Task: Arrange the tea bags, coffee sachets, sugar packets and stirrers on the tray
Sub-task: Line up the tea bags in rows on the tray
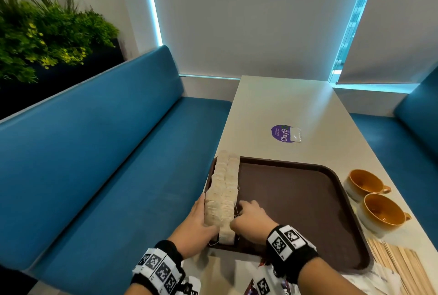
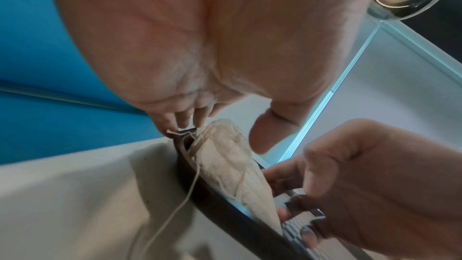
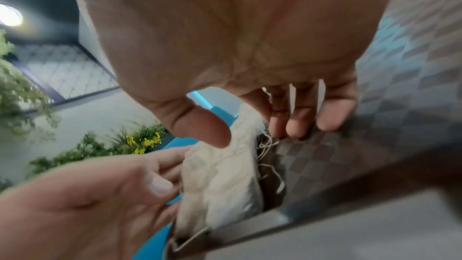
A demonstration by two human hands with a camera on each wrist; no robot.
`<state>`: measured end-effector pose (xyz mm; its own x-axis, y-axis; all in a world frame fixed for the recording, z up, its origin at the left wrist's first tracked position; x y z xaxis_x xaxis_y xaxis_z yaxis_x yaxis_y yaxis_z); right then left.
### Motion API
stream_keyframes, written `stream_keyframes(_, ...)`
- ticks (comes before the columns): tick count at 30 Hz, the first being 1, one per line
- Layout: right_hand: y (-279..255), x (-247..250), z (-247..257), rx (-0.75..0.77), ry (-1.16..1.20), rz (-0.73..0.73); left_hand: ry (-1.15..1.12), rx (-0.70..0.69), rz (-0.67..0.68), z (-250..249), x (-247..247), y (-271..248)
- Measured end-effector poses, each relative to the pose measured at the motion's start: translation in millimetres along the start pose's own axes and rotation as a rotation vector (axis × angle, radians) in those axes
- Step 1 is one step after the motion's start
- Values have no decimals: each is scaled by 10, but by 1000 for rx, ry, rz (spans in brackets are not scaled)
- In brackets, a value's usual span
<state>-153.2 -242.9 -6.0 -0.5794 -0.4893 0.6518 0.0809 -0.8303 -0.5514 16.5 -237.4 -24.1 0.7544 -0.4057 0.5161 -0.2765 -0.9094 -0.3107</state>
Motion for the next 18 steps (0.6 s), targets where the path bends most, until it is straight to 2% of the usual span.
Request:
stream_keyframes(4, 69, 29, 132, 51, -32, 20, 5, 5, 12, -112, 3, -8)
stream_keyframes(11, 184, 84, 113, -20, 0, 4, -11, -10, -6, -143, 4, -47)
stream_keyframes(18, 429, 189, 128, 26, -11, 18, -47, 1, 16, -97, 16, -19)
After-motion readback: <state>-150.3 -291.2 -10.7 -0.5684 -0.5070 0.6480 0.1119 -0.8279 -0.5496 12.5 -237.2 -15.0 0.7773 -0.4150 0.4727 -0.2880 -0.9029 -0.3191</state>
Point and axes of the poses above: each hand's wrist, its own y-axis towards the middle knuckle, its own x-axis out of the back of the hand, z = x × y, the point moved 6 cm from there along y, towards the middle knuckle, and after that the axes turned 2 degrees about z, right-handed, at the moved point
